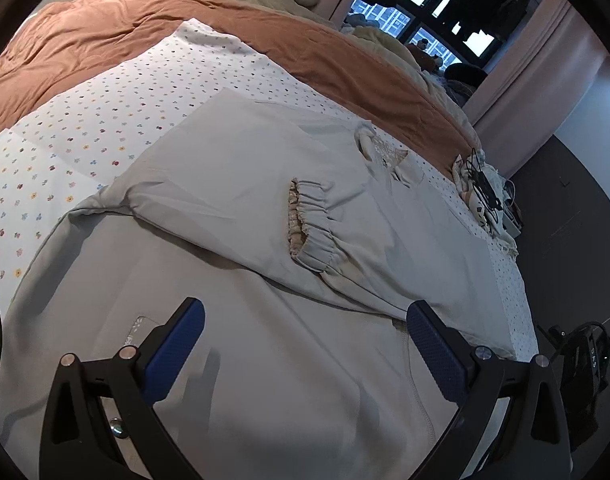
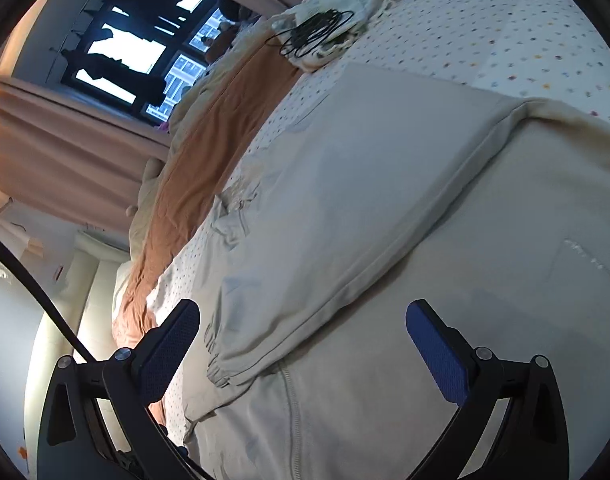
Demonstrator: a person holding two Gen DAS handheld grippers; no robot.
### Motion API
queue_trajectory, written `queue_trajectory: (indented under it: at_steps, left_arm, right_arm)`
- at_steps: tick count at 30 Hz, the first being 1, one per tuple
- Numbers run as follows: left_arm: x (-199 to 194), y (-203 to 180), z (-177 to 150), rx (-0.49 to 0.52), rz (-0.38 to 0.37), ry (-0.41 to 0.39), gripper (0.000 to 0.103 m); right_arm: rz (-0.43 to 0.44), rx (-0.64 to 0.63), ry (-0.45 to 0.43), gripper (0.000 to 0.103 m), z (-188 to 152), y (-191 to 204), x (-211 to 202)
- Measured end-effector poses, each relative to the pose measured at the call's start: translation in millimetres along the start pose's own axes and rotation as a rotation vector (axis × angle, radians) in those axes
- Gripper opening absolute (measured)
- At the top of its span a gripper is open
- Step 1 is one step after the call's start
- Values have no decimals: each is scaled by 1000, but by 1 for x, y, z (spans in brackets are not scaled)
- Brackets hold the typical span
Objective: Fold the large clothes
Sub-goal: 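Grasp the sleeve cuff with the right gripper and lay it across the jacket, then move both grippers down to the jacket hem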
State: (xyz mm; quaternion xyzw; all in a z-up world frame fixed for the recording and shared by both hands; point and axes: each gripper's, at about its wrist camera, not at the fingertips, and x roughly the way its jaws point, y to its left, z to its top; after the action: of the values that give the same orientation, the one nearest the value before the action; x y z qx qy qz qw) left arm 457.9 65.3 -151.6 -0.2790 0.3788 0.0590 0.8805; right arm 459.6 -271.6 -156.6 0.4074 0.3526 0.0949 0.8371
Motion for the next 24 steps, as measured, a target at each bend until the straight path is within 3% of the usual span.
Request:
queue_trajectory:
  at_steps: [4, 6, 15, 20, 24]
  left_arm:
    - [-10, -3, -8, 12, -20, 25, 103]
    - [-26, -3, -12, 14, -54, -2, 103]
    - [-105, -12, -47, 147, -54, -118, 103]
    - [-153, 1, -59, 164, -50, -182, 103]
    - [-183, 19, -66, 149, -32, -208, 103]
  right_arm:
    - [-27, 11, -17, 103, -7, -11, -14]
    - [-54, 1, -42, 103, -12, -18, -38]
    - [-145, -18, -135, 103, -34, -42, -137]
    - [-182, -67, -238, 103, -48, -46, -196]
    - [-206, -121, -251, 103, -57, -53, -231]
